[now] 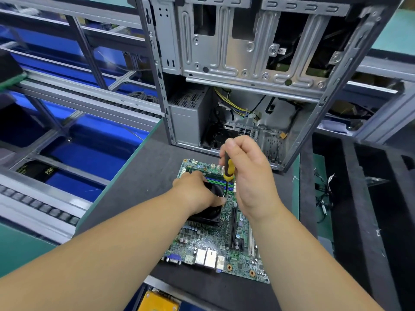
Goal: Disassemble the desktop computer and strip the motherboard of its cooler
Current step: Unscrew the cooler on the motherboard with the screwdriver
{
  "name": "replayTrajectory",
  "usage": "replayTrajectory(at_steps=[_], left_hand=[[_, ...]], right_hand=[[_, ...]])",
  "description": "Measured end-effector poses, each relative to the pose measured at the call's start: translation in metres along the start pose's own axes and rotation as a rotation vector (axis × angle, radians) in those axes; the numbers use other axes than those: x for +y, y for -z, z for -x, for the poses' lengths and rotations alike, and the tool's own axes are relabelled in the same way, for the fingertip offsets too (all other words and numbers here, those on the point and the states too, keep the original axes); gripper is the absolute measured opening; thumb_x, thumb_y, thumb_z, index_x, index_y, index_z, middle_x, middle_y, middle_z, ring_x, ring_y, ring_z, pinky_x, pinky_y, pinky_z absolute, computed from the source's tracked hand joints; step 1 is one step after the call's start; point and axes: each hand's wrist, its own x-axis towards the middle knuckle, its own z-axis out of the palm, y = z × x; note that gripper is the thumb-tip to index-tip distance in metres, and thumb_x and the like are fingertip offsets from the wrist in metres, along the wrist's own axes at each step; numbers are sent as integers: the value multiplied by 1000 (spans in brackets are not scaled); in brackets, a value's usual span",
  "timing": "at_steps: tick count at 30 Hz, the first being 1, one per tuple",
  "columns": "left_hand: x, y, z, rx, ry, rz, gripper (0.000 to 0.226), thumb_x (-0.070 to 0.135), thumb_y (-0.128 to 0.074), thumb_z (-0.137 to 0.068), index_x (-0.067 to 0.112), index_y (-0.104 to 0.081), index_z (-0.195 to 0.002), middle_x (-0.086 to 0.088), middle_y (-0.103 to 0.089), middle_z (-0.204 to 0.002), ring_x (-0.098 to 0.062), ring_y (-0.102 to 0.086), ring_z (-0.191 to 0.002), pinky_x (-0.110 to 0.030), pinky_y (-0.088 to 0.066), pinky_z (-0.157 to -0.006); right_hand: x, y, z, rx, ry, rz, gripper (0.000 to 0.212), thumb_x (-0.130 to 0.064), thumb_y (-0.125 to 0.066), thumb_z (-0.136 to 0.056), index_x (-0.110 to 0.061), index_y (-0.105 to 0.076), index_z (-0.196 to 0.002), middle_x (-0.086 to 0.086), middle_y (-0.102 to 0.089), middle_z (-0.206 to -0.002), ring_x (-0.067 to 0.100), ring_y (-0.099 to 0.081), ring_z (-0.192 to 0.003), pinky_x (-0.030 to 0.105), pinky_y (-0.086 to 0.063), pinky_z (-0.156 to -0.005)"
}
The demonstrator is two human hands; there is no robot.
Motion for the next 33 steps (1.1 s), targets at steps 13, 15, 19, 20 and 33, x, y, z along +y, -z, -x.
replayTrajectory(at_steps=[13, 15, 19, 20, 33], left_hand=[[1, -2, -3, -10, 15, 1, 81, 56, -80, -66, 20, -49, -132, -3, -50, -131, -25, -47, -122, -37, -45, -99], [1, -2, -3, -9, 15, 1, 82, 57, -80, -67, 21, -48, -133, -3, -49, -131, -26, -47, -122, -38, -45, -100], [1, -1, -2, -13, 12, -3, 82, 58, -79, -66, 20, -48, -132, -4, -47, -132, -26, -47, -122, -38, -44, -100], [1, -1, -3, -10, 10, -5, 82, 58, -80, -66, 20, -48, -132, -4, -47, -132, -26, -47, -122, -38, -44, -101], [1, -1, -1, -22, 21, 69, 76, 51, -82, -66, 18, -52, -127, -6, -54, -126, -28, -52, -118, -40, -47, -99]], right_hand=[[2, 9, -14, -20, -5, -269, 34, -42, -38, -95, -13, -42, -78, -3, -36, -53, 13, -27, -48, 23, -26, -48], [4, 13, -8, 14, 29, -130, 20, -30, -48, -94, -15, -44, -82, -1, -49, -64, 15, -41, -56, 23, -34, -56], [4, 15, 1, 151, 33, -86, 17, -33, -58, -90, -17, -62, -84, -5, -62, -75, 13, -56, -71, 24, -43, -64], [4, 14, 2, 168, 41, -131, 20, -34, -55, -91, -18, -65, -84, -5, -63, -75, 13, -56, -71, 24, -44, -66], [-1, 1, -2, 72, 35, -45, 18, -30, -50, -93, -13, -49, -86, -1, -59, -70, 13, -48, -60, 22, -41, -58]])
